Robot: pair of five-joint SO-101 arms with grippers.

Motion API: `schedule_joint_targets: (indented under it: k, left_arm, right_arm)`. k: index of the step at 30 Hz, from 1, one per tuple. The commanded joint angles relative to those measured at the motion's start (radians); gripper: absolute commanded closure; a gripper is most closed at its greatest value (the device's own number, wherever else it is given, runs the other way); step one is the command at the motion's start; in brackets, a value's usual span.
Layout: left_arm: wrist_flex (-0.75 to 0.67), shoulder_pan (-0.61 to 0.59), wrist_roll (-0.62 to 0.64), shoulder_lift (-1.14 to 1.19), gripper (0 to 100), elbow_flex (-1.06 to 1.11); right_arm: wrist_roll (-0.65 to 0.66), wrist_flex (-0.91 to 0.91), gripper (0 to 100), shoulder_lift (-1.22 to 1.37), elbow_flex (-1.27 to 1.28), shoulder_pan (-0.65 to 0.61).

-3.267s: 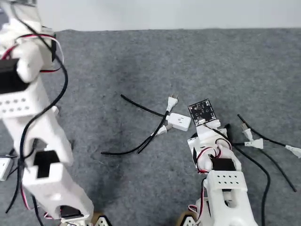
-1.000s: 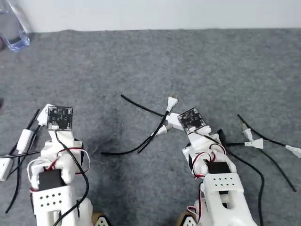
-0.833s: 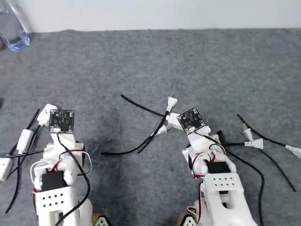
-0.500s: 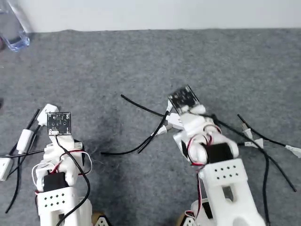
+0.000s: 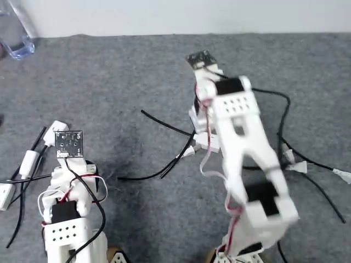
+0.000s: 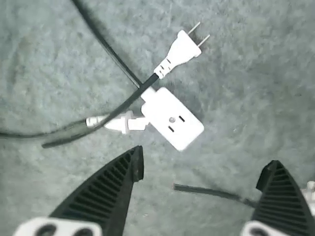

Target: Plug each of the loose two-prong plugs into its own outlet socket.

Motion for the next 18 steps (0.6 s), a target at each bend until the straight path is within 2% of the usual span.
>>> schedule_joint_targets:
  k: [1,4,8,12,18]
  left_arm:
    - [-0.02,0.0,0.008,-0.009,94,-0.002]
    - [-0.018,0.002,0.008,-0.011,94,-0.002]
    - [-0.015,0.002,0.008,-0.011,94,-0.002]
    - [-0.014,0.002,0.009,-0.011,94,-0.001]
    - [-0.014,0.003,0.009,-0.011,94,-0.001]
  right_arm:
    - [-0.118,0.096,63.8,0.208,-0.321,-0.03]
    - [-0.176,0.148,63.8,0.355,-0.489,-0.067]
    - [-0.192,0.213,63.8,0.519,-0.667,-0.125]
    - [-0.193,0.231,63.8,0.638,-0.786,-0.168]
    - [-0.253,0.243,63.8,0.737,-0.907,-0.166]
